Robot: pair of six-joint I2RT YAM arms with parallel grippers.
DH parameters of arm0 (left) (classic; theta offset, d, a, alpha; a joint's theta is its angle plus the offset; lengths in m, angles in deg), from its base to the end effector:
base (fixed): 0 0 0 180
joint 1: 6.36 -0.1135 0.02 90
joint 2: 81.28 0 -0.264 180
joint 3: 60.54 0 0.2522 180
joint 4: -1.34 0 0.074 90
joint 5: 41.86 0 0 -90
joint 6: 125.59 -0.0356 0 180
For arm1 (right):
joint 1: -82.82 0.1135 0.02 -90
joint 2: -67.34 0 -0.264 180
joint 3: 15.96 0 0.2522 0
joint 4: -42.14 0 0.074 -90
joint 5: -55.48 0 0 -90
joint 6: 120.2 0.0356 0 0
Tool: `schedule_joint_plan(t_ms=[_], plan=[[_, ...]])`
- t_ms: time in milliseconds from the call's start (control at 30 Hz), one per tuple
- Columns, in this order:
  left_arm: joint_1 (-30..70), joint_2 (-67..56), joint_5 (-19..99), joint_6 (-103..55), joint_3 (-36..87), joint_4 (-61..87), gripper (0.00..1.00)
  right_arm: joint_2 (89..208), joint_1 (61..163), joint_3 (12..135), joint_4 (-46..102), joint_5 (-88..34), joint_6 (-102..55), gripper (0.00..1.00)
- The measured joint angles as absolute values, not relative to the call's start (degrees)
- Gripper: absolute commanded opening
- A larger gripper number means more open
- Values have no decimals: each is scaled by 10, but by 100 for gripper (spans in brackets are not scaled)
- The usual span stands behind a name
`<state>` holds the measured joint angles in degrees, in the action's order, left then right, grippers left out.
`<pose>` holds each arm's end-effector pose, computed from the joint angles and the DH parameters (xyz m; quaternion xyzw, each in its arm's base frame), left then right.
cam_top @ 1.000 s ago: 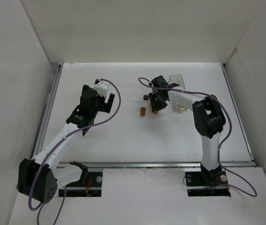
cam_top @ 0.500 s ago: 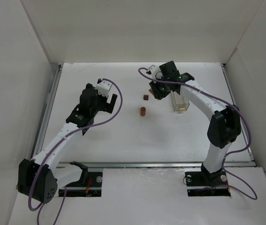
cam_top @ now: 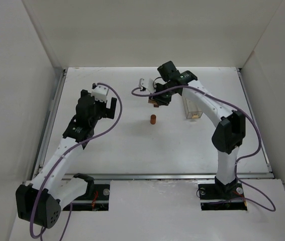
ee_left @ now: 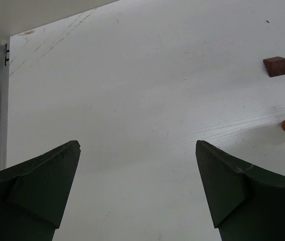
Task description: Build the wood block tower
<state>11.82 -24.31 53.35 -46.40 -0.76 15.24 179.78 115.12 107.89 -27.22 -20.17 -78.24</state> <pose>0.2247 -0.0704 0.3261 0.1651 0.7540 -0.0058 0.6358 0.3550 0.2349 0.3154 -0.6415 0.7064 0.0814 0.2878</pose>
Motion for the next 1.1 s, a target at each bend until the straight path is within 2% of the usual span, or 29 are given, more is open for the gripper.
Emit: schedule_joint_plan(t_ms=[633, 1100], plan=[[112, -249, 535, -460, -29, 154, 99, 1885, 1193, 1083, -312, -207, -828, 0], [112, -249, 535, -461, -29, 154, 99, 1889, 1196, 1074, -311, -206, -828, 0]])
